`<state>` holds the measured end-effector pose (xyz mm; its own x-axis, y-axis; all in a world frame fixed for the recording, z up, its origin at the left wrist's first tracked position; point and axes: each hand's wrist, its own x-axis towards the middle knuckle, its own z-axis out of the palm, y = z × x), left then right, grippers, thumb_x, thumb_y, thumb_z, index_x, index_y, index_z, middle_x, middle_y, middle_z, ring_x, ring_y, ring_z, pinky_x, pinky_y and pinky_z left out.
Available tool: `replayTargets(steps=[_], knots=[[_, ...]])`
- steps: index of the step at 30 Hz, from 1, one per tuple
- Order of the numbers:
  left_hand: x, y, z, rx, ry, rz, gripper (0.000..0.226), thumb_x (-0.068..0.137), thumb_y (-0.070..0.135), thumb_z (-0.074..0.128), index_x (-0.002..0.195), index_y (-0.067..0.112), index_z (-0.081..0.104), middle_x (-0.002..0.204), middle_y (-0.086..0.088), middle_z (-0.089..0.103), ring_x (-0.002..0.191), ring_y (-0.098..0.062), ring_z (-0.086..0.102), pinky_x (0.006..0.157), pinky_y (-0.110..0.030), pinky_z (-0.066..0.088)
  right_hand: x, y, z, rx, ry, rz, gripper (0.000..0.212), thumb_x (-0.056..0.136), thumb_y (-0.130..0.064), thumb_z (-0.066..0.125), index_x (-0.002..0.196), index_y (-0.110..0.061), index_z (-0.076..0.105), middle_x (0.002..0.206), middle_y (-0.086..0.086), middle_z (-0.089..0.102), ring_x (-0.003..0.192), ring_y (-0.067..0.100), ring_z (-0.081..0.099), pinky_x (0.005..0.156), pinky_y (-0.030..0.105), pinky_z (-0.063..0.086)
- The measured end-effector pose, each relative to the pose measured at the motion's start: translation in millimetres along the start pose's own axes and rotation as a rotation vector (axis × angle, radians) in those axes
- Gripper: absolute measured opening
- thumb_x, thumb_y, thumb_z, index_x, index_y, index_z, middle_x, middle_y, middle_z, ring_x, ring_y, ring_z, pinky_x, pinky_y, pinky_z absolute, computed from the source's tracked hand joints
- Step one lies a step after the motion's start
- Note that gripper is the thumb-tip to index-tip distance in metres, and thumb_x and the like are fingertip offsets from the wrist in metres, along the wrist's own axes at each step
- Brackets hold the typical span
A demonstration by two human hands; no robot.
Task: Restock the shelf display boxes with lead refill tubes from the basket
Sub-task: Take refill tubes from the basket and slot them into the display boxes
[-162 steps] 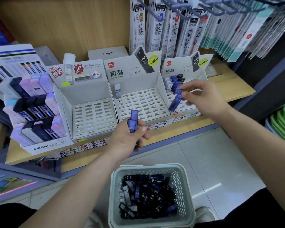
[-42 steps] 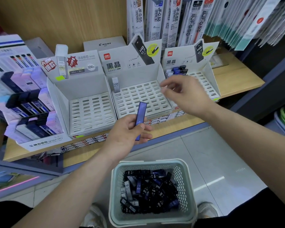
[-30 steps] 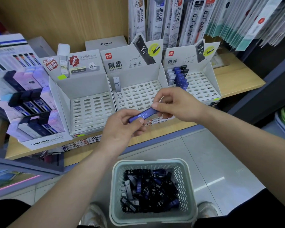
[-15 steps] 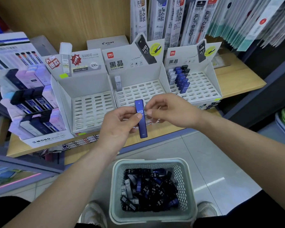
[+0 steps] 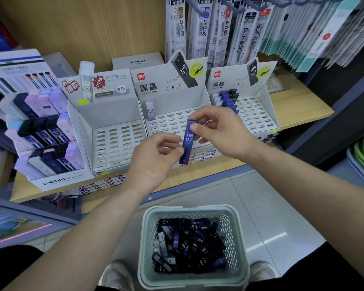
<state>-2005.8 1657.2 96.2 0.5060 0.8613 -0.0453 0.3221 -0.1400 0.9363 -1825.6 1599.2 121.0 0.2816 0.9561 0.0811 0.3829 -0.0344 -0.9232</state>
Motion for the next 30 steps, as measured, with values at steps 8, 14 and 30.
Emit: replayTargets(steps=[8,14,30], knots=[[-1.0,5.5,-15.8,0.399,-0.062,0.092,0.030,0.088,0.028,0.074,0.117,0.030,0.066,0.111,0.017,0.066,0.099,-0.002,0.061,0.085,-0.023,0.045,3.3,-1.9,-47.1,-0.059,0.227,-0.029,0.017,0.094,-0.005,0.064,0.100,-0.020,0.069,0.092,0.019,0.068,0.074,0.027,0.071,0.067,0.035,0.060],[22.4,16.6,-47.8,0.747,-0.140,0.099,0.044,0.090,0.035,0.070,0.131,0.025,0.059,0.135,0.000,0.057,0.120,-0.019,0.056,0.101,-0.033,0.044,19.6,-13.6,-52.4,-0.050,0.334,-0.049,0.017,0.093,-0.003,0.066,0.092,-0.020,0.066,0.082,-0.005,0.063,0.074,0.022,0.071,0.066,0.032,0.059],[54.0,-27.5,-77.5,0.852,-0.292,0.131,0.066,0.093,0.039,0.064,0.152,0.035,0.034,0.153,0.006,0.040,0.139,-0.019,0.039,0.113,-0.030,0.031,98.8,21.5,26.6,-0.175,0.209,-0.045,0.028,0.090,-0.007,0.069,0.086,-0.033,0.062,0.089,0.001,0.066,0.080,0.023,0.069,0.077,0.034,0.058]])
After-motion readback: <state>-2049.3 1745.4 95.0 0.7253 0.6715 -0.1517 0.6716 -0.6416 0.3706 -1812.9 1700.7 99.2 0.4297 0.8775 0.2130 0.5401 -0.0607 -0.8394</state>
